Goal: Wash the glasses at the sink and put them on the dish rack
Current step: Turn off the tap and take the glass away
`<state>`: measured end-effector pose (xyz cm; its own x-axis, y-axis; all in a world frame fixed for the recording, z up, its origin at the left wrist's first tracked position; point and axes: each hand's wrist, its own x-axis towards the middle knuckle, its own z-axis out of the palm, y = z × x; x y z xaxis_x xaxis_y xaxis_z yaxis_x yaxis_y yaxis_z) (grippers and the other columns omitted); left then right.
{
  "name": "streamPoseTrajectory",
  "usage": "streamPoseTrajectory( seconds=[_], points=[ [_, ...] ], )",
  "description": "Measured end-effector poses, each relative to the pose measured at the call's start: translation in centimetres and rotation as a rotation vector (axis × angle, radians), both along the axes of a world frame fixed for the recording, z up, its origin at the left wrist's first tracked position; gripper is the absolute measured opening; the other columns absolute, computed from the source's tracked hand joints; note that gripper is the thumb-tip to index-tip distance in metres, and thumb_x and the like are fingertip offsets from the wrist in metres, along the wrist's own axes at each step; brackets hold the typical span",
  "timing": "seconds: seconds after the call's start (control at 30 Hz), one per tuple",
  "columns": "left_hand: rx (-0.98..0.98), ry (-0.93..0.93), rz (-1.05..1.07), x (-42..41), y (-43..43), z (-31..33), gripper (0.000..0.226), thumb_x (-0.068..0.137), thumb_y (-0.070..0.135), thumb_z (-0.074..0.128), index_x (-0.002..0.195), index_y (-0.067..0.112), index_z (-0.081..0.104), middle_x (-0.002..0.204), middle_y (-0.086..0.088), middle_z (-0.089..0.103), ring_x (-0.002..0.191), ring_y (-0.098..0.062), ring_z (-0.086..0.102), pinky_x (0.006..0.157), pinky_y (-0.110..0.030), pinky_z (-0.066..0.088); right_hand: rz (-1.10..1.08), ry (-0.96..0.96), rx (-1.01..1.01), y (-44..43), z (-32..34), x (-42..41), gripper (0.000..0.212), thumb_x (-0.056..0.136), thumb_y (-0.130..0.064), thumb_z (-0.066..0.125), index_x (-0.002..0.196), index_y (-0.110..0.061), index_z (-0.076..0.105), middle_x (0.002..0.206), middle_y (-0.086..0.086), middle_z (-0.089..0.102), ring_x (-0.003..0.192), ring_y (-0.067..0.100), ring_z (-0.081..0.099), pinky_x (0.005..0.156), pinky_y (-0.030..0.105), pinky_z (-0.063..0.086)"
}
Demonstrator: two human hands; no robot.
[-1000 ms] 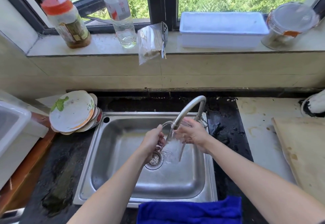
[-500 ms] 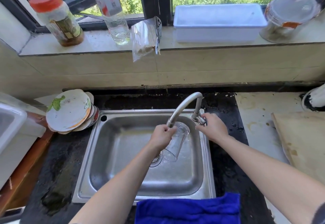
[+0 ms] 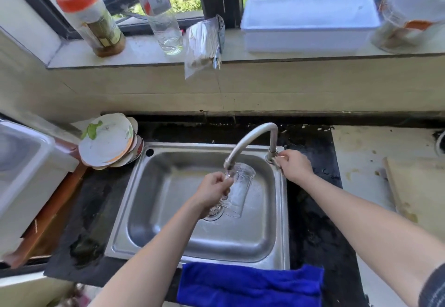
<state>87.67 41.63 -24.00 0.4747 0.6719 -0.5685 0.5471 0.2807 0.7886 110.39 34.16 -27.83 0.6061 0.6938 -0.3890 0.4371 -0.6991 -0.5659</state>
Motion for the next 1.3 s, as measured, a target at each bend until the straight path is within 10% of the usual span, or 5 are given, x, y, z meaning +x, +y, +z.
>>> streamPoseTrajectory(
  seconds=[0.17, 0.43, 0.57, 0.8, 1.3],
  points=[
    [0.076, -0.079, -0.051, -2.4, -1.3, 0.0, 0.022, 0.093, 0.008, 0.059, 0.073, 0.011, 0.051, 0.063, -0.008, 0.054, 0.064, -0.019, 0.048, 0.062, -0.032, 0.037, -0.057, -0.189, 0.225, -1.6, 1.6, -3.9, 0.027, 0.090, -0.043, 0.057, 0.107, -0.023, 0.066, 0.105, 0.000, 0.063, 0.102, 0.023, 0.057, 0.075, 0.036, 0.047],
    [0.606, 0.022, -0.507, -4.7, -2.3, -1.0, 0.020, 0.081, 0.034, 0.063, 0.067, 0.031, 0.048, 0.074, -0.002, 0.055, 0.076, -0.016, 0.050, 0.071, -0.032, 0.040, -0.290, 0.896, -0.016, -1.4, 3.7, -9.5, 0.062, 0.073, -0.061, 0.072, 0.115, -0.017, 0.062, 0.104, 0.009, 0.067, 0.070, 0.023, 0.072, 0.055, 0.027, 0.054],
    [0.769, 0.005, -0.679, -7.1, -0.8, -2.9, 0.013, 0.079, 0.036, 0.065, 0.075, 0.029, 0.055, 0.079, 0.003, 0.058, 0.082, -0.015, 0.051, 0.070, -0.028, 0.039, -0.399, 0.739, 0.126, -1.2, 3.1, -12.4, 0.054, 0.074, -0.036, 0.081, 0.114, -0.006, 0.063, 0.074, 0.002, 0.056, 0.047, 0.014, 0.052, 0.051, 0.026, 0.048],
    [1.013, 0.113, -0.911, -9.9, 2.9, -2.9, 0.022, 0.085, 0.027, 0.058, 0.103, 0.020, 0.068, 0.100, -0.002, 0.063, 0.100, -0.025, 0.054, 0.083, -0.035, 0.041, -0.366, 0.122, 0.151, -2.7, 6.5, -17.4, 0.068, 0.066, -0.042, 0.080, 0.123, -0.024, 0.048, 0.110, -0.011, 0.053, 0.095, 0.013, 0.054, 0.077, 0.030, 0.044],
    [1.205, 0.219, -1.233, -4.9, -3.0, 1.3, 0.020, 0.087, 0.021, 0.045, 0.096, 0.019, 0.064, 0.103, 0.000, 0.064, 0.104, -0.026, 0.057, 0.076, -0.034, 0.037, -0.367, -0.366, 0.200, -17.3, 13.4, -21.1, 0.076, 0.064, -0.040, 0.071, 0.135, -0.029, 0.047, 0.119, -0.004, 0.054, 0.102, 0.016, 0.059, 0.085, 0.028, 0.046]
  ],
)
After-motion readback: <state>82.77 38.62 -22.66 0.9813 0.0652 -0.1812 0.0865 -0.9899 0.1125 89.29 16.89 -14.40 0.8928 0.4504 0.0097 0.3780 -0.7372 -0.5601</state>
